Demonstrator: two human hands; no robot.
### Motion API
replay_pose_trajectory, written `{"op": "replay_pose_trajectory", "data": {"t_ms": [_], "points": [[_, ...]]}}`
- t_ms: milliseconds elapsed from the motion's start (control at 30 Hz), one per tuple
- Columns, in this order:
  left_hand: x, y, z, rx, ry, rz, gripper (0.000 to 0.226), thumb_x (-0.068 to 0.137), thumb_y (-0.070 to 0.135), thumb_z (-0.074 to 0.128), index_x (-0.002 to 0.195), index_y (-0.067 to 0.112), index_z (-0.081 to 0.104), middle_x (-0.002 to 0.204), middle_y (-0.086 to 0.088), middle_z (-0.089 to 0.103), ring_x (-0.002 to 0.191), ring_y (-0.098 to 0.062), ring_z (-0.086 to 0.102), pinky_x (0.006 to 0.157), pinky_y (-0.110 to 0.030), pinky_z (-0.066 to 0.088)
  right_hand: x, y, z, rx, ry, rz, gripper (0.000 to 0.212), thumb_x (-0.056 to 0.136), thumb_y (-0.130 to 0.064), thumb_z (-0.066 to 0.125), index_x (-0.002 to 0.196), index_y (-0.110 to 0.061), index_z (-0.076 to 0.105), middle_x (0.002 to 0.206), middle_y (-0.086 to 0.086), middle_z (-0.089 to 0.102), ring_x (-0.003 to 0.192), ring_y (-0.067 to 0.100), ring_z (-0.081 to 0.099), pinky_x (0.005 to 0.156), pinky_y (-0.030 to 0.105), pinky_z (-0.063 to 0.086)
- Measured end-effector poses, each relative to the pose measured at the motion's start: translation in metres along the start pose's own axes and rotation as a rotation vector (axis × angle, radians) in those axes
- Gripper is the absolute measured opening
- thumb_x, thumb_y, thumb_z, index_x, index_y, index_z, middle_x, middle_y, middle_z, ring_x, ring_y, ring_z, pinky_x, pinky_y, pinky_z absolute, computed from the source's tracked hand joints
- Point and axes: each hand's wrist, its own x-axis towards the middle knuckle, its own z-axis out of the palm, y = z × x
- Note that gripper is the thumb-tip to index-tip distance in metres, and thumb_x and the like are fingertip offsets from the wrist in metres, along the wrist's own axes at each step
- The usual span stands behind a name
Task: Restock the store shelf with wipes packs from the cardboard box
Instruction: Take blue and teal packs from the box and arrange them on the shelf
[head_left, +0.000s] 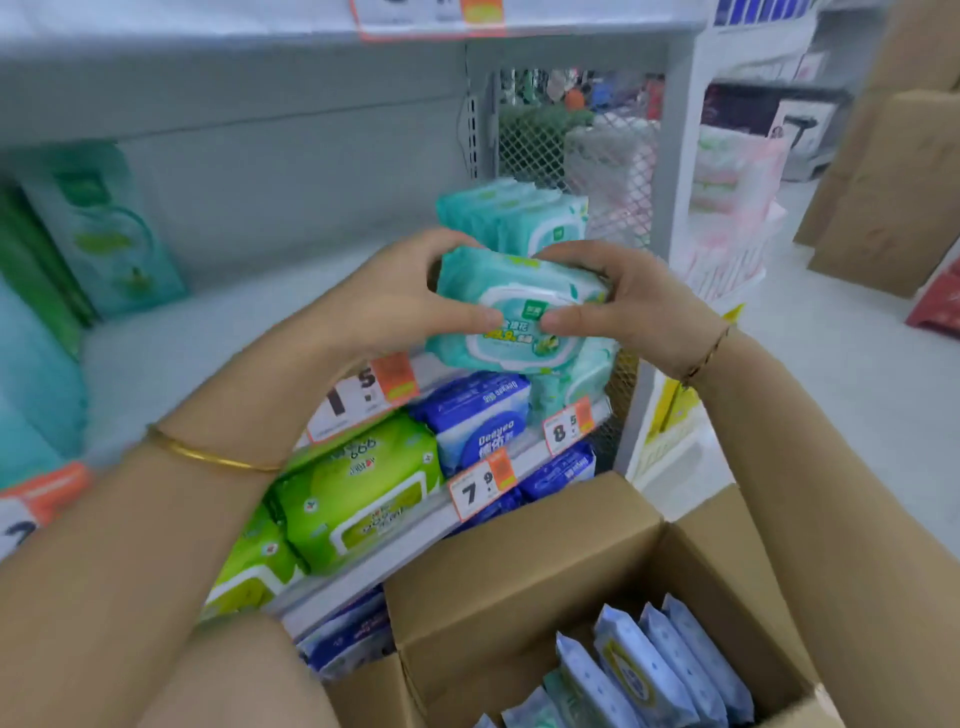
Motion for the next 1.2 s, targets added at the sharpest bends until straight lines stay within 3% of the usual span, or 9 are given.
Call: {"op": "replay_pose_trajectory", "data": {"t_ms": [200, 333, 400, 533, 667, 867, 1033, 1133, 1200], "points": [[0.065, -0.018, -0.064, -0.257, 0.274, -0.022, 0.024, 0.080, 0.001, 0.068, 0.100, 0.012, 0.061, 0.096, -0.005, 0.068, 0.081, -0.012, 0.064, 0.078, -0.027, 0.055, 0.098, -0.009, 0.001, -0.467, 0.364, -0.169, 0.042, 0.095, -0.018, 0.052, 0.136, -0.013, 0.046, 0.133, 0.008, 0.052, 0.120, 0.024, 0.050, 0.105, 0.036, 0.039], [0.118, -0.047, -0.087, -0.151, 0.697, -0.073, 0.021, 0.074, 0.006, 0.076, 0.086, 0.013, 0.060, 0.098, -0.012, 0.063, 0.086, -0.019, 0.059, 0.081, -0.039, 0.053, 0.142, 0.017, -0.003, -0.965, 0.238, -0.009, 0.043, 0.099, -0.028, 0.037, 0.140, -0.015, 0.040, 0.140, 0.013, 0.046, 0.128, 0.032, 0.041, 0.104, 0.039, 0.035], [0.147, -0.057, -0.090, -0.019, 0.797, -0.116, 0.035, 0.073, 0.012, 0.077, 0.103, 0.007, 0.059, 0.106, -0.013, 0.063, 0.092, -0.020, 0.060, 0.085, -0.036, 0.051, 0.151, 0.031, 0.003, -1.021, 0.261, 0.019, 0.039, 0.099, -0.031, 0.035, 0.132, -0.017, 0.051, 0.135, 0.011, 0.051, 0.124, 0.032, 0.044, 0.100, 0.037, 0.035], [0.198, -0.076, -0.080, 0.178, 0.728, -0.143, 0.052, 0.074, 0.015, 0.076, 0.119, 0.002, 0.053, 0.123, -0.014, 0.060, 0.112, -0.027, 0.057, 0.091, -0.032, 0.045, 0.156, 0.049, 0.009, -1.058, 0.404, -0.038, 0.039, 0.096, -0.033, 0.033, 0.112, -0.017, 0.064, 0.116, 0.010, 0.063, 0.109, 0.034, 0.053, 0.090, 0.035, 0.037], [0.228, -0.086, -0.057, 0.157, 0.587, -0.221, 0.052, 0.074, 0.017, 0.076, 0.120, 0.007, 0.054, 0.123, -0.010, 0.061, 0.111, -0.024, 0.058, 0.090, -0.028, 0.045, 0.157, 0.053, 0.007, -1.048, 0.406, -0.077, 0.039, 0.096, -0.034, 0.032, 0.110, -0.017, 0.065, 0.112, 0.006, 0.064, 0.107, 0.031, 0.053, 0.090, 0.034, 0.035], [0.233, -0.107, -0.041, 0.063, 0.458, -0.252, 0.019, 0.077, 0.009, 0.067, 0.094, 0.014, 0.060, 0.110, -0.015, 0.066, 0.102, -0.032, 0.063, 0.090, -0.044, 0.054, 0.158, 0.055, 0.010, -1.042, 0.492, -0.156, 0.072, 0.077, -0.045, 0.006, 0.096, -0.015, 0.068, 0.095, 0.007, 0.068, 0.092, 0.033, 0.058, 0.083, 0.034, 0.039], [0.223, -0.104, -0.044, 0.031, 0.326, -0.269, 0.042, 0.073, 0.005, 0.067, 0.114, 0.014, 0.060, 0.113, -0.014, 0.062, 0.096, -0.022, 0.057, 0.096, -0.046, 0.051, 0.158, 0.054, 0.008, -1.038, 0.423, -0.111, 0.049, 0.093, -0.037, 0.025, 0.104, -0.014, 0.066, 0.104, 0.007, 0.066, 0.100, 0.032, 0.055, 0.089, 0.034, 0.036], [0.206, -0.087, -0.045, 0.113, 0.463, -0.315, 0.062, 0.083, 0.001, 0.061, 0.140, 0.012, 0.039, 0.139, -0.015, 0.046, 0.123, -0.028, 0.049, 0.105, -0.037, 0.042, 0.156, 0.050, 0.006, -1.003, 0.365, -0.069, 0.038, 0.099, -0.034, 0.033, 0.113, -0.017, 0.063, 0.115, 0.005, 0.063, 0.110, 0.030, 0.052, 0.095, 0.033, 0.033], [0.182, -0.066, -0.038, 0.116, 0.668, -0.224, 0.057, 0.082, -0.002, 0.057, 0.136, 0.006, 0.042, 0.136, -0.019, 0.048, 0.120, -0.034, 0.052, 0.101, -0.037, 0.044, 0.150, 0.046, 0.003, -0.943, 0.340, -0.076, 0.037, 0.099, -0.035, 0.034, 0.121, -0.019, 0.060, 0.127, 0.004, 0.058, 0.117, 0.028, 0.049, 0.100, 0.032, 0.031]]}}
